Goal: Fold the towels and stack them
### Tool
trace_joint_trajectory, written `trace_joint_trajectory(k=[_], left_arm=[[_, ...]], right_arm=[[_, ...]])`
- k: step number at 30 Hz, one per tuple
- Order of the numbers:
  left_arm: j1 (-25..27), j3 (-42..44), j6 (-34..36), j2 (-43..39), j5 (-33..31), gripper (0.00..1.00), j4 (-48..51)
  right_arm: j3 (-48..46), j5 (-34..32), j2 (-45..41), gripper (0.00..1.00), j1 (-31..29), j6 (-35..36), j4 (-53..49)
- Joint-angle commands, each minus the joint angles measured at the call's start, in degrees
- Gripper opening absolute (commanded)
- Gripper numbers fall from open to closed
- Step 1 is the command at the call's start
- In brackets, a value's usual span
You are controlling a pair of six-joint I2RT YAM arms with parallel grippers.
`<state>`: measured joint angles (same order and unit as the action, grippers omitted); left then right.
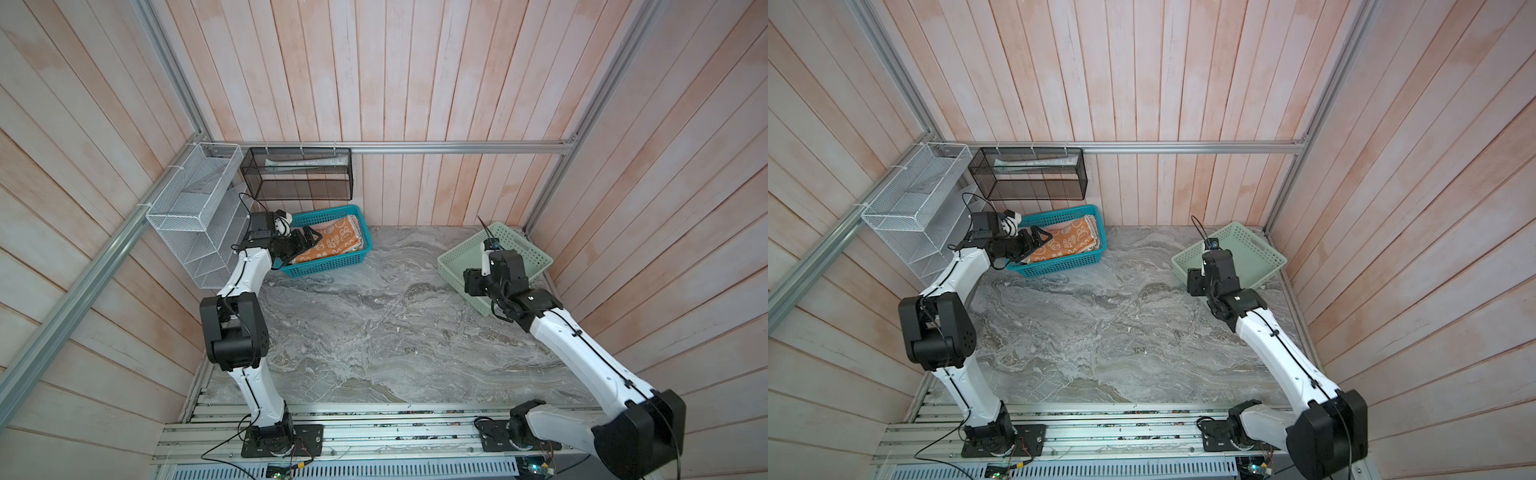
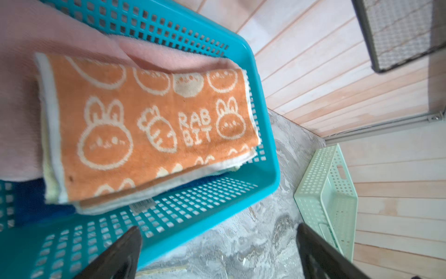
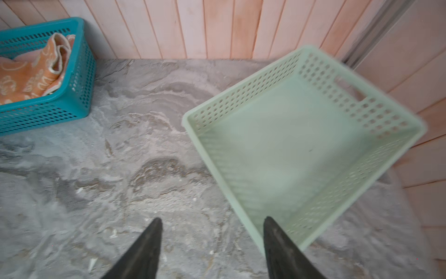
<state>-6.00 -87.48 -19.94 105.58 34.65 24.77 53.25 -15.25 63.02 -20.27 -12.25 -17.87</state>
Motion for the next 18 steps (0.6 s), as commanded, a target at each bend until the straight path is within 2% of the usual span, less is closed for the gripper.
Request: trace_joint_trajectory(k=[1, 3, 7, 10, 14, 18], left_arm=[[2.3, 6.0, 3.4, -6.3, -0.3, 1.0, -2.6], [4.0, 11.1, 4.3, -10.1, -3.2, 1.0, -4.9], [6.5, 23.0, 5.3, -16.4, -8.2, 1.0, -12.7], [7.2, 31.7, 6.1, -20.6, -13.7, 1.0, -20.2], [7.2, 44.3, 8.4, -26.4, -21.9, 1.0, -33.9], [7.1, 54.3, 10.5, -29.8, -29.4, 1.0, -46.6]], right_arm=[[-9.0, -11.0, -7.9, 0.97, 1.6, 1.8, 8.4], [-17.3, -12.4, -12.6, 0.98, 4.3, 3.4, 16.6], [-31.2, -7.8, -16.1, 0.98, 11.2, 8.8, 34.9], [-37.1, -7.1, -14.1, 0.98, 15.7, 7.7, 45.3], [-43.9, -4.4, -8.7, 0.98, 17.3, 8.5, 61.8], [-45.0, -2.2, -2.0, 0.98, 18.1, 7.9, 69.0]])
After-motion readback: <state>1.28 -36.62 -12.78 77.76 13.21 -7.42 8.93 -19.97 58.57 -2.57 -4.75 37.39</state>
